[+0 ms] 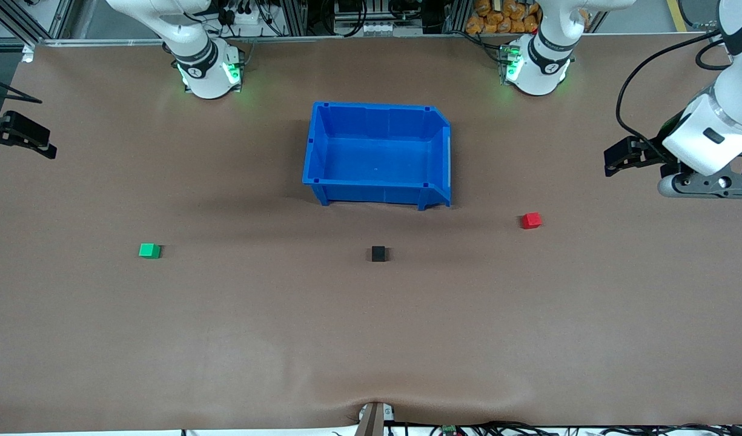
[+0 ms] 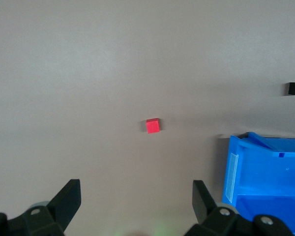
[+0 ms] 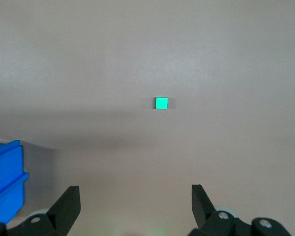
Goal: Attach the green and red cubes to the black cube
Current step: 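Lower the left gripper to the red cube while the right gripper nears green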
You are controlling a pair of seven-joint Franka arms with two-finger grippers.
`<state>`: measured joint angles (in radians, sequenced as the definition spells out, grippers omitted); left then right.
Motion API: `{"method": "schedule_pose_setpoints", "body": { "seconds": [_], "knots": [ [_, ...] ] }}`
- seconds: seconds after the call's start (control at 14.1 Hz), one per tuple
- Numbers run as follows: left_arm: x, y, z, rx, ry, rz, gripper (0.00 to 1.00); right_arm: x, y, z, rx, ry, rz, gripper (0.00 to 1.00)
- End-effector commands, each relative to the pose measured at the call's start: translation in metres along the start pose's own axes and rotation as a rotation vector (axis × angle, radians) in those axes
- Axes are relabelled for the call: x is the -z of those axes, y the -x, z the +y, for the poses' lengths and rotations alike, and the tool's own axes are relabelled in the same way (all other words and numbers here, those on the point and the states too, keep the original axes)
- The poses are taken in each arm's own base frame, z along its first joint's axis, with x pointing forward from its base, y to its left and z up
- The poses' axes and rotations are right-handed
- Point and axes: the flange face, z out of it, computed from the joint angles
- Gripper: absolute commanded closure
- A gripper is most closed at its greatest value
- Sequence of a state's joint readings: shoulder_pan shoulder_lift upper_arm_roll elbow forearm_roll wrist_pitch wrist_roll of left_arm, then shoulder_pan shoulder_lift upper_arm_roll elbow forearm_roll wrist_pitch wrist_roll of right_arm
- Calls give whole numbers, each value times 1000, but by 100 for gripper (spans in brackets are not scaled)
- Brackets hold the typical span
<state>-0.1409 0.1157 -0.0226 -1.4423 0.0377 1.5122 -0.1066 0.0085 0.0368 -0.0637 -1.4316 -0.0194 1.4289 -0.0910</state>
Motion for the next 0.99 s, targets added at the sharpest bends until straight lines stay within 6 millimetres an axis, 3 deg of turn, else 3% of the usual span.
{"method": "schedule_pose_setpoints", "body": {
  "seconds": [0.0,0.57,0.78,0.92],
  "knots": [
    [-6,-9,1,-22,7,-18,0,3,-1,-1,13,3,-1,0],
    [-25,-16,2,0,1,-53,0,3,-1,-1,13,4,-1,0],
    [-66,-34,10,-11,-19,-109,0,3,-1,0,13,4,-1,0],
    [-108,-43,26,-31,-26,-172,0,3,-1,0,13,4,-1,0]
  ]
}}
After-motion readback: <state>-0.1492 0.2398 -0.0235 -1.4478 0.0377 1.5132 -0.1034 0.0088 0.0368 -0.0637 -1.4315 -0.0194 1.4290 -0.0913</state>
